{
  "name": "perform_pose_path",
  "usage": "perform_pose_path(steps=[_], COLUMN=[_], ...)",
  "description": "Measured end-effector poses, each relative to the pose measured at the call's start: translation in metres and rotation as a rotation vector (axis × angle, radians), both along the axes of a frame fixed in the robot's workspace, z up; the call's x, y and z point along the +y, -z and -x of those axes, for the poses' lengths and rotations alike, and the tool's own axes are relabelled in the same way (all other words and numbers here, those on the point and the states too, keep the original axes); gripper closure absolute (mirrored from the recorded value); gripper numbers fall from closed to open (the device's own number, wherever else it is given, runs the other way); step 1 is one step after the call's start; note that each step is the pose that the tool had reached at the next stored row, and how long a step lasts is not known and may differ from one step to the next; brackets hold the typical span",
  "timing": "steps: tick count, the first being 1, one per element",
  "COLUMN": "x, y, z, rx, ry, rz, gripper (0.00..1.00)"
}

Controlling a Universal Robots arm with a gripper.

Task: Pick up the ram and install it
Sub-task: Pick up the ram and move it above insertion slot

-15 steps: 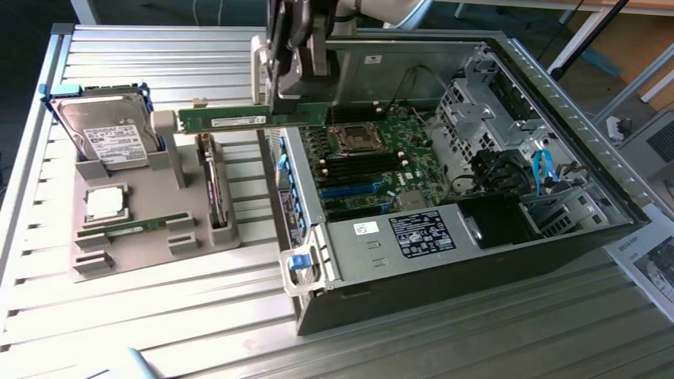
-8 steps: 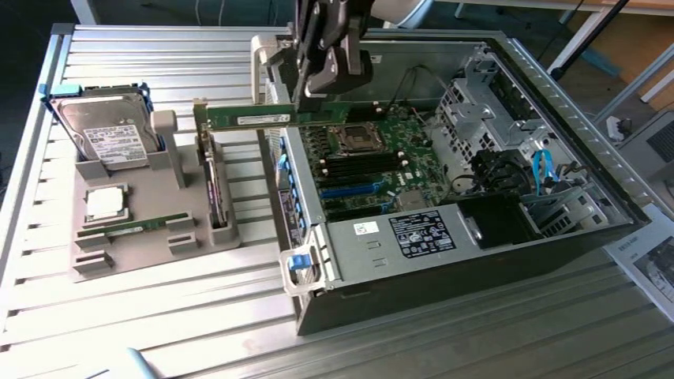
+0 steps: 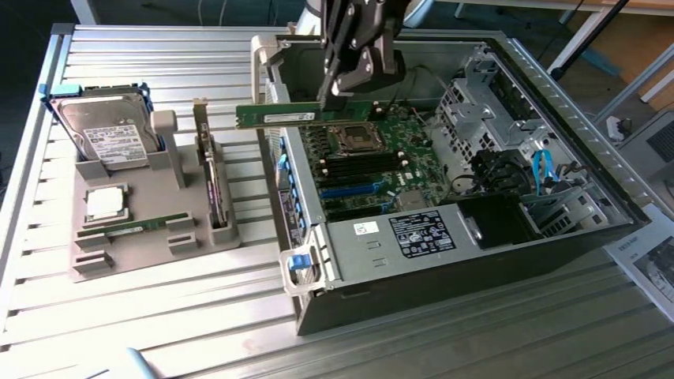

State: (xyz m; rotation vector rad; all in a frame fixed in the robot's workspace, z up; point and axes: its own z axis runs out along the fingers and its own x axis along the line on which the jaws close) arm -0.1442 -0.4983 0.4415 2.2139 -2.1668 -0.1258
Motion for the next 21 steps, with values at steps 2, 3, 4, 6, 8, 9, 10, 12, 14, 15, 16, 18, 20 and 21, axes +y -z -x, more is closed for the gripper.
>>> perform_pose_path(steps=[2,3,4,6,8,9,10,12,14,15,16,18,20,21], x=[0.0000,0.0000,0.0000,0.0000,0.0000,0.0000,0.0000,0.0000,0.0000,0.0000,0.0000,0.0000,0.0000,0.0000], y=[0.0000,0.0000,0.0000,0.0000,-0.0001,0.0000,0.0000,0.0000,0.0000,0.0000,0.0000,0.0000,0.0000,0.0000], z=[-0.011,-0.015,-0.018,-0.025,-0.032,-0.035,-0.038,-0.045,-0.053,-0.056,-0.060,-0.065,-0.075,-0.080], rx=[0.0027,0.0038,0.0044,0.0061,0.0079,0.0086,0.0094,0.0112,0.0131,0.0139,0.0147,0.0160,0.0183,0.0195], ry=[0.000,0.000,0.000,0.000,0.000,0.000,0.000,0.000,0.000,0.000,0.000,0.000,0.000,0.000], rz=[0.0001,0.0001,0.0000,0.0001,0.0001,0.0001,0.0001,0.0001,0.0000,0.0000,0.0001,0.0000,0.0000,0.0001], gripper=[0.88,0.88,0.88,0.88,0.88,0.88,0.88,0.88,0.88,0.88,0.88,0.88,0.88,0.88])
